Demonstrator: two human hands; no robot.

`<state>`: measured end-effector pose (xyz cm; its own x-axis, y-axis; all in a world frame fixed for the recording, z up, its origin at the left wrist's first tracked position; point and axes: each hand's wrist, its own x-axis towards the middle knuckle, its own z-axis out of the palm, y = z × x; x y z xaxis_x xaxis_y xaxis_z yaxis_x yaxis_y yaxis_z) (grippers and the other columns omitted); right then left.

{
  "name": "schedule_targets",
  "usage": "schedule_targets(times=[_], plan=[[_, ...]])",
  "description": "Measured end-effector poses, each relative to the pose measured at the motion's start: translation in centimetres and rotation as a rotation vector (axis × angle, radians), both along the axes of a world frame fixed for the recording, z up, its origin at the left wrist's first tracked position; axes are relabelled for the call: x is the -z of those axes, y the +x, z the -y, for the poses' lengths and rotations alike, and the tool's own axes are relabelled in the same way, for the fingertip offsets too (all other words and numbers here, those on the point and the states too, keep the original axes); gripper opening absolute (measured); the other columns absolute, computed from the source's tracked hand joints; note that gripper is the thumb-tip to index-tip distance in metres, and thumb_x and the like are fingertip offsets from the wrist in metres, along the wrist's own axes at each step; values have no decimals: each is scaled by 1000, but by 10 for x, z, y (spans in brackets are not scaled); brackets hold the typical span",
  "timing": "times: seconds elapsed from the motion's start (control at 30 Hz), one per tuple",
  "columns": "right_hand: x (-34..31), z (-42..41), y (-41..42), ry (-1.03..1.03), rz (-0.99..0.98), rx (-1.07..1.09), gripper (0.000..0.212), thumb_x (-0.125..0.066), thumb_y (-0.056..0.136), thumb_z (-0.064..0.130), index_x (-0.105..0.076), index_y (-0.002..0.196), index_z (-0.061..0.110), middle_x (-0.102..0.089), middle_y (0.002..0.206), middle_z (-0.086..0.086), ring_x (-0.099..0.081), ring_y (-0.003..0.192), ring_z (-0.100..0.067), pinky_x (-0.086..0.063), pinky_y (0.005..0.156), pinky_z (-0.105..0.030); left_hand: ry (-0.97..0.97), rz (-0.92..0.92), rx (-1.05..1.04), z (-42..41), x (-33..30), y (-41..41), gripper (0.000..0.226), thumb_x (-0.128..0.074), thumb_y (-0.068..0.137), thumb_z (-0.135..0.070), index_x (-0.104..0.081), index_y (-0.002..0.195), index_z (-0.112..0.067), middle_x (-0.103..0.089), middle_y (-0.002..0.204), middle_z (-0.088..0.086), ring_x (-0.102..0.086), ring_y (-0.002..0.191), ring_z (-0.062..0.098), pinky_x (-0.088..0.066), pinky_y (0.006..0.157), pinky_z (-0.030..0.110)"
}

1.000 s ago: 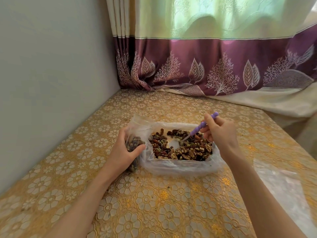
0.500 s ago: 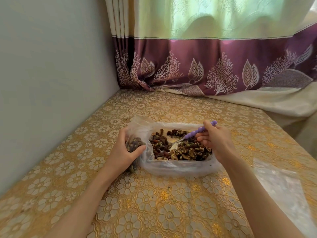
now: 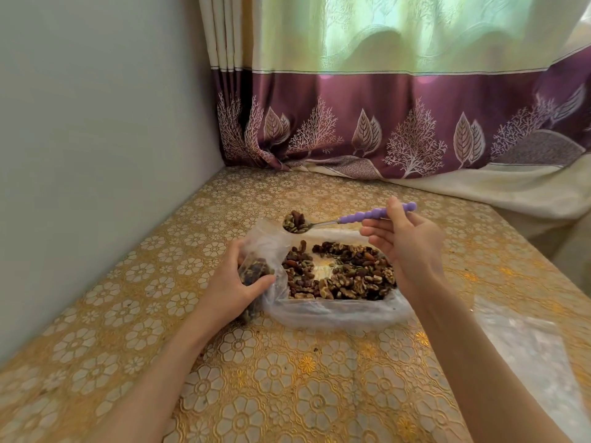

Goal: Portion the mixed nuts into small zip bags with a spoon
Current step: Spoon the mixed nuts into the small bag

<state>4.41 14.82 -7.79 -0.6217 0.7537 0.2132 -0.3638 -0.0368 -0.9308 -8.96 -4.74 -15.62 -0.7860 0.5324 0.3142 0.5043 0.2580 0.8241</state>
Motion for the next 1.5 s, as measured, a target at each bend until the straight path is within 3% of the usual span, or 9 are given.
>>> schedule_targets(times=[0.2, 0.4, 0.5, 0.63, 0.73, 0.93, 1.1, 1.33, 1.5], plan=[[-3, 30, -4, 298, -47, -113, 29, -47, 99, 19, -64, 80, 5, -74, 73, -5, -69, 63, -18, -54, 56, -19, 15, 47, 8, 0, 0, 1, 66, -75, 75, -31, -35, 128, -30, -52, 112, -17, -53, 99, -5, -43, 77, 13], [-1, 34, -5, 405, -62, -240, 24, -47, 98, 12, -65, 87, 1, -75, 80, -2, -69, 67, -17, -56, 60, -21, 45, 59, 11, -1, -1, 3, 56, -75, 74, -30, -38, 115, -37, -54, 113, -12, -56, 98, -3, -42, 84, 20], [-1, 30, -4, 387, -67, -243, 22, -46, 98, 10, -64, 87, 7, -75, 78, 0, -69, 67, -16, -56, 61, -21, 45, 66, -9, -1, 0, 1, 66, -75, 73, -33, -36, 126, -29, -53, 120, -5, -54, 106, 9, -43, 84, 19], [2, 18, -4, 291, -70, -110, 25, -46, 98, 15, -65, 83, 6, -74, 76, -4, -67, 65, -17, -54, 58, -21, 48, 63, -10, 0, 1, 1, 66, -75, 73, -34, -36, 127, -30, -53, 120, -7, -52, 102, -4, -42, 75, 11], [5, 3, -3, 232, -67, 84, 30, -46, 99, 21, -64, 80, 5, -73, 69, -3, -63, 55, -14, -50, 51, -19, 32, 60, -23, 0, 2, 0, 67, -75, 74, -36, -35, 128, -30, -53, 122, -6, -53, 103, -1, -43, 83, 17], [22, -15, -6, 379, 93, 255, 31, -49, 98, 21, -62, 71, 11, -69, 58, 11, -60, 47, -2, -42, 45, -10, 27, 53, -22, 0, 2, -1, 65, -74, 75, -36, -35, 126, -30, -53, 117, -10, -52, 100, -5, -42, 74, 11], [34, -21, -9, 391, 258, 194, 35, -48, 98, 27, -65, 71, 15, -72, 65, 8, -64, 55, -9, -48, 50, -20, 25, 47, -26, -1, 2, -1, 67, -74, 74, -36, -35, 128, -30, -53, 118, -9, -52, 101, -3, -43, 78, 13], [32, -16, -10, 252, 322, -36, 36, -47, 99, 21, -64, 70, 8, -69, 56, 2, -61, 48, -6, -45, 42, -14, 1, 19, -39, -1, 2, -1, 66, -74, 73, -39, -36, 126, -29, -53, 117, -8, -54, 102, 2, -45, 90, 29], [33, -10, -11, 133, 343, -138, 36, -47, 99, 25, -65, 75, 5, -71, 62, -4, -64, 54, -9, -49, 47, -15, 6, 14, -32, -1, 3, -2, 64, -74, 73, -39, -36, 125, -30, -53, 115, -11, -52, 98, -6, -42, 79, 14]])
